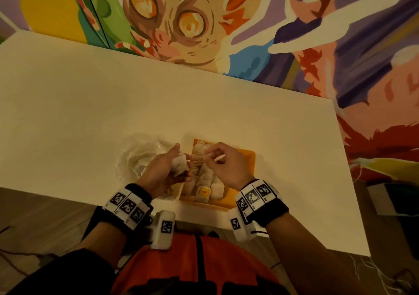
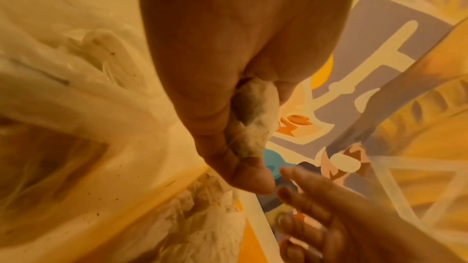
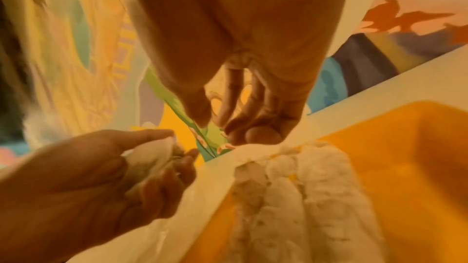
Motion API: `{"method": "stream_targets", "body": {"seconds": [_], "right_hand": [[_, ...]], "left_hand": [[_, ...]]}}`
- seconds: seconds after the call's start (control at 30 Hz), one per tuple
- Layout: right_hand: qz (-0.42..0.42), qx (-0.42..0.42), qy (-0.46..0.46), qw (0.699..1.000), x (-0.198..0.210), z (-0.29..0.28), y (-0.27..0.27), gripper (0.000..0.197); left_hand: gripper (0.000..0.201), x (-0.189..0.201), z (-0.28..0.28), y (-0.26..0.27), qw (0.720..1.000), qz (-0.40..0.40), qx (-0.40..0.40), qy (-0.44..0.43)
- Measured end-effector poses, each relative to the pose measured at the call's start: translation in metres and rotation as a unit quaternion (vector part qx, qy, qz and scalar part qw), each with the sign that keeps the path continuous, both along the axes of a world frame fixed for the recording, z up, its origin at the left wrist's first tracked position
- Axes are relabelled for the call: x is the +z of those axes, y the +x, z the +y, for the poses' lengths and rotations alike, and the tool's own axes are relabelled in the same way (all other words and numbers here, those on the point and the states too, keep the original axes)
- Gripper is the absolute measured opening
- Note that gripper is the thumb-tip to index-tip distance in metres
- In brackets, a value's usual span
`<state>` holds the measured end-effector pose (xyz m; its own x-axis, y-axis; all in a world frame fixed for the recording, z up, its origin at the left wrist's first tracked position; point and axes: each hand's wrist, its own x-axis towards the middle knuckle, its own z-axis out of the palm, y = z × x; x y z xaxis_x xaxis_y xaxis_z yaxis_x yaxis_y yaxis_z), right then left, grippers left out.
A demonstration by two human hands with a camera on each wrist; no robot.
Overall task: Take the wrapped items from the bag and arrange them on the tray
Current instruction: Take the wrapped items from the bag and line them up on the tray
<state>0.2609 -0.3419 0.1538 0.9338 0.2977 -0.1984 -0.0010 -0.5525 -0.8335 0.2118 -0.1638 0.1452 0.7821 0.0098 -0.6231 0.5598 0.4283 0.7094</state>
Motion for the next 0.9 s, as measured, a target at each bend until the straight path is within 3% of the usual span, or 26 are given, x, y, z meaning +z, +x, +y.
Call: {"method": "stream_targets", "body": {"seconds": [0.1, 0.2, 0.5, 0.73, 0.9], "right_hand": [[-0.005, 0.070, 0.046, 0.997, 0.008, 0.016, -0.008, 0.017], [0.021, 0.082, 0.066, 0.994, 0.005, 0.026, -0.014, 0.026], [0.030, 0.046, 0.089, 0.994, -0.001, 0.032, -0.018, 0.010], [0.009, 0.018, 0.127, 0.992, 0.004, 0.019, -0.010, 0.009], [-0.009, -0.003, 0.122, 0.992, 0.009, 0.006, 0.002, 0.010]], "left_hand": [[0.055, 0.001, -0.003, 0.001, 1.000, 0.009, -0.008, -0.018], [0.052, 0.002, -0.008, 0.001, 0.999, 0.013, -0.009, -0.031], [0.046, 0.005, -0.008, -0.002, 0.999, 0.007, -0.005, -0.038], [0.034, 0.000, -0.001, -0.001, 0.999, 0.014, 0.038, 0.004], [0.027, -0.002, 0.007, 0.002, 1.000, 0.001, 0.012, 0.028]]}}
